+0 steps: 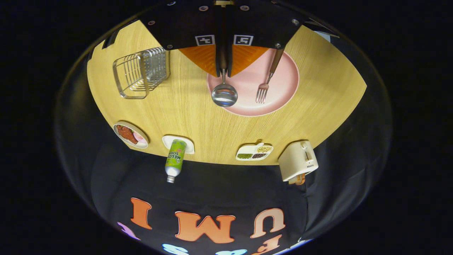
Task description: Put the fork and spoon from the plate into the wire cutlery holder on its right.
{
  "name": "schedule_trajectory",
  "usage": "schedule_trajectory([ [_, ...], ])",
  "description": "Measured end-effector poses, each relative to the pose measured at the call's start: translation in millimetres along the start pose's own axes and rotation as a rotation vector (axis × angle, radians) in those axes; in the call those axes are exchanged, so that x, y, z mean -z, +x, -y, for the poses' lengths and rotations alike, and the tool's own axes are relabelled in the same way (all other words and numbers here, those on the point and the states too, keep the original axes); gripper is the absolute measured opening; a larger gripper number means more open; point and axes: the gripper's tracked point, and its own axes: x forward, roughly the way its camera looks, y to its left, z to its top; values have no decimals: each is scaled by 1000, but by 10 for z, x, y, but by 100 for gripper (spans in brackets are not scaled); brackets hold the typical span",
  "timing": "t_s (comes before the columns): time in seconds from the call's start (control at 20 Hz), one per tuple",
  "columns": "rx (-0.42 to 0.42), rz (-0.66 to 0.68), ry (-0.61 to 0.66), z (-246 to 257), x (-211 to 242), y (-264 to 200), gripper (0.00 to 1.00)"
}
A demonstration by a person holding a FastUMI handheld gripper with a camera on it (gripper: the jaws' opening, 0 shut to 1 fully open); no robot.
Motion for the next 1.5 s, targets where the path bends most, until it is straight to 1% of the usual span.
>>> schedule_trajectory([
  [0.35,50,-15,-10,522,-252,-422,5],
  [0.55,107,-73,-46,895,-235,-643,5],
  [0.75,128,-136,-35,1122,-155,-773,5],
  [0.85,137,-177,-44,1210,-73,-787,5],
  [1.0,126,-237,-55,1270,-8,-798,5],
  [1.25,128,-331,-82,1366,81,-627,5],
  [1.5,103,-444,-101,1414,206,-444,5],
])
